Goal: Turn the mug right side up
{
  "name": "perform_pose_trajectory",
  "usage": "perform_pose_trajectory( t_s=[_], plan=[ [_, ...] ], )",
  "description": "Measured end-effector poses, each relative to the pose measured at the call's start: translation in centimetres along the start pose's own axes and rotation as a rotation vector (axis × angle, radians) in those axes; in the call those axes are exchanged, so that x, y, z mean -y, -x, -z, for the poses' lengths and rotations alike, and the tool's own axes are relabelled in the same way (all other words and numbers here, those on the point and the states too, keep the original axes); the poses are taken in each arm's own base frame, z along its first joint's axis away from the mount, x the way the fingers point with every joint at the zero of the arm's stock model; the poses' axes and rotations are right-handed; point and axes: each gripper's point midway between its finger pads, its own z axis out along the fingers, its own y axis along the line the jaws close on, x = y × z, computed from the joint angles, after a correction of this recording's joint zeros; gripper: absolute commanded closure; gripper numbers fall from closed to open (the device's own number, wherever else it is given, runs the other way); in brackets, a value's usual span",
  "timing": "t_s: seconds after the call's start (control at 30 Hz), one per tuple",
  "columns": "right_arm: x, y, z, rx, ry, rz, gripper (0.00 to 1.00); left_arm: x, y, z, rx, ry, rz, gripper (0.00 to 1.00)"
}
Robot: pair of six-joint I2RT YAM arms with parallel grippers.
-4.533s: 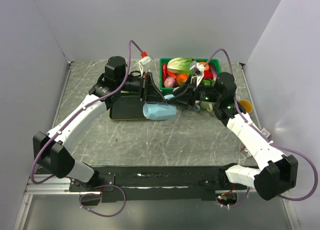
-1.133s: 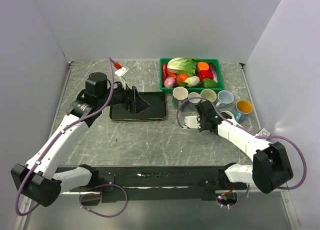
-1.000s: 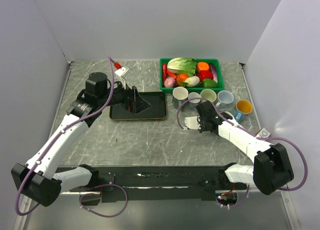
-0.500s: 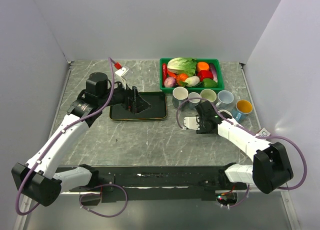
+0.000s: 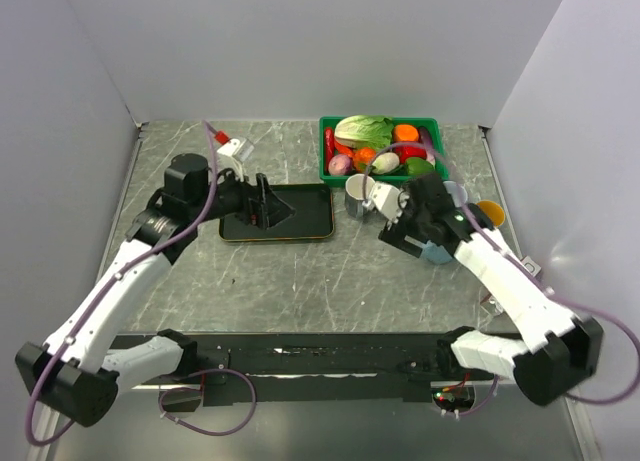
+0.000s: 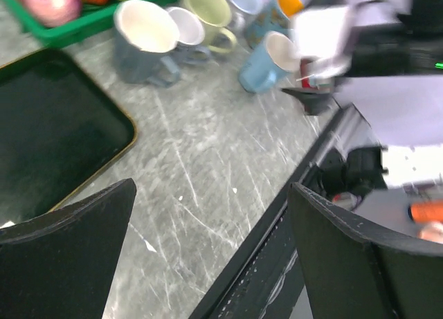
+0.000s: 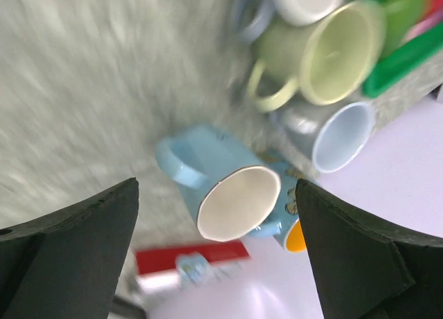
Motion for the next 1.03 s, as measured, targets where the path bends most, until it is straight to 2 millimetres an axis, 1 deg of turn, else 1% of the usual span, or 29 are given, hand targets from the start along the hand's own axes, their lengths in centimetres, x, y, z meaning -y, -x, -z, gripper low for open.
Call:
perform_pose_trajectory(
  t_s=[0.07,0.17,0.23,0.3,0.43,0.57,0.67,0.8,0.93,1.03],
  plan=[
    [0.5,1.9,2.0,0.122,-0.034,-0.105,0.0,-0.5,0.3,0.8,0.031,0.065,0.022,0.04],
    [1.1,4.2,4.9,0.298,-0.076,-0.257,0.0,-1.5,1.6,2.3,0.099,0.182,0.039,0.04],
    [2.1,5.6,6.9,0.412,-0.131,-0.39,0.0,-2.4,2.8,3.5,0.157,0.274,0.051,0.04],
    [3.6,6.8,8.7,0.533,-0.202,-0.542,0.0,-3.0,3.8,4.5,0.207,0.343,0.057,0.04],
    [6.1,7.2,11.2,0.669,-0.315,-0.812,0.0,-3.9,5.9,6.5,0.289,0.457,0.066,0.04],
    [8.2,6.9,12.8,0.705,-0.401,-0.957,0.0,-4.3,7.0,7.6,0.338,0.516,0.071,0.04],
    [9.2,6.7,14.3,0.737,-0.441,-1.018,0.0,-4.3,7.3,8.7,0.376,0.543,0.082,0.04],
    [10.2,7.0,17.4,0.822,-0.468,-1.071,0.0,-3.5,8.0,10.4,0.439,0.55,0.079,0.04],
    [11.0,7.4,19.7,0.891,-0.476,-1.09,0.0,-3.0,8.6,11.2,0.469,0.549,0.073,0.04],
    [11.4,8.0,20.7,0.919,-0.466,-1.081,0.0,-2.8,8.9,11.4,0.477,0.546,0.072,0.04]
  ],
)
